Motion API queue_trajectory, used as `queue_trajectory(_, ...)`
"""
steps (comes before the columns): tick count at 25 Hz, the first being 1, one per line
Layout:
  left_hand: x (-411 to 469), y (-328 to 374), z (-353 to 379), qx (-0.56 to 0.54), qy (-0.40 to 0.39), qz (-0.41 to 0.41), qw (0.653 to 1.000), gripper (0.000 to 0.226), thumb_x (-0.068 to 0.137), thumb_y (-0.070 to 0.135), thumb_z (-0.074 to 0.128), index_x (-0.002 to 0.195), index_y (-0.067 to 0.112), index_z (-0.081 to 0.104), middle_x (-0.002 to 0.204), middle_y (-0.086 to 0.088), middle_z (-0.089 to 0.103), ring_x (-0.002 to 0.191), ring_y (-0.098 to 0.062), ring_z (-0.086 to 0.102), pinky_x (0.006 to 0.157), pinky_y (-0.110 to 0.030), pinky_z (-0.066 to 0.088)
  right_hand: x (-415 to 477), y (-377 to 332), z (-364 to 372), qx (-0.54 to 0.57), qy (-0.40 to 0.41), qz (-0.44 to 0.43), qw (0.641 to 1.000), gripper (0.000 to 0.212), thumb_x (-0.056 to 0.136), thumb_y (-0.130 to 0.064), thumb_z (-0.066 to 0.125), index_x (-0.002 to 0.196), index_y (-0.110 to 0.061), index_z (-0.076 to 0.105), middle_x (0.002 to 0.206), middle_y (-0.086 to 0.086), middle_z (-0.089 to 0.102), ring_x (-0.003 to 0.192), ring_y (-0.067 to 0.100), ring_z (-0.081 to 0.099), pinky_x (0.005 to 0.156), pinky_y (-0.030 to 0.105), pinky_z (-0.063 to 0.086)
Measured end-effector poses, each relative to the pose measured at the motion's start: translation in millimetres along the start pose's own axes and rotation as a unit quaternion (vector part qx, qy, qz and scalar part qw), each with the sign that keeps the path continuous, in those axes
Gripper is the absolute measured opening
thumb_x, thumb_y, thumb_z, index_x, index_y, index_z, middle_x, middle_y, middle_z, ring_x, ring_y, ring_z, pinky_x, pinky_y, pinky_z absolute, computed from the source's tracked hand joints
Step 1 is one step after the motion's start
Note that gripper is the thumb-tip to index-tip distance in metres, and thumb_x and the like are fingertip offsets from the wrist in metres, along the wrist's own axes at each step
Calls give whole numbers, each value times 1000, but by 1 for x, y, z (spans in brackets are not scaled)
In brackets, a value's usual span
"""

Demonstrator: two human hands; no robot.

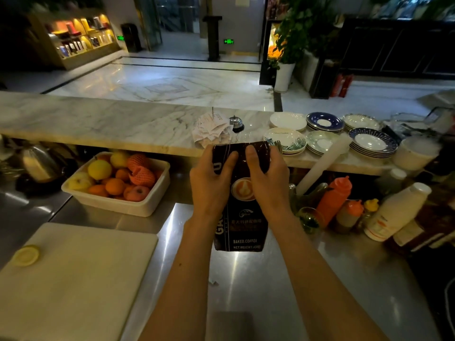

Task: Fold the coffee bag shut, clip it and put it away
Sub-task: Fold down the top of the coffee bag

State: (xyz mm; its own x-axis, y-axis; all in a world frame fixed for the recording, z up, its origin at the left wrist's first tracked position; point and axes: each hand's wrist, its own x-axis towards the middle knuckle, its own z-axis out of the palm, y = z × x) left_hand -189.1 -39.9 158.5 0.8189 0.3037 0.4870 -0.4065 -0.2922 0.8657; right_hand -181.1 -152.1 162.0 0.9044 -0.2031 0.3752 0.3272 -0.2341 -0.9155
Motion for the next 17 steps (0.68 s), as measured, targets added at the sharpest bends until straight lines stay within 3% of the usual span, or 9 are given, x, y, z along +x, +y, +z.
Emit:
queue_trajectory(6, 17, 21, -24, -20, -19, 43, 999, 16, 98, 22, 56, 103, 8, 62, 82, 13, 67, 75, 3, 67, 64, -11, 50, 4, -35, 16, -70, 59, -87, 992, 25, 95, -39, 55, 101, -16, 63, 88, -4, 69, 81, 5, 67, 67, 23, 55)
queue_trajectory(9, 23, 32, -33, -23, -15, 52, 998, 17, 101, 21, 51, 98, 9, 61, 77, 16, 62, 70, 11, 62, 60, -6, 45, -1, -54, 23, -59, 68, -120, 989, 20, 97, -32, 53, 99, -14, 62, 80, -11, 64, 76, 4, 66, 62, 19, 55)
queue_trajectory(13, 26, 50, -47, -23, 16, 71, 997, 25, 103, 22, 45, 79, 15, 52, 65, 12, 50, 59, 5, 50, 56, -8, 37, -6, -75, 27, -36, 89, -151, 984, 16, 99, -25, 51, 94, -14, 61, 74, -14, 59, 69, -4, 59, 57, 10, 45)
queue_trajectory(17, 29, 64, -53, -38, 13, 50, 998, 39, 105, 23, 38, 66, 22, 41, 59, 10, 42, 51, 5, 43, 51, -8, 34, -12, -85, 24, -10, 111, -141, 984, 27, 102, -25, 44, 82, -12, 55, 67, -4, 53, 60, 2, 46, 55, 17, 39)
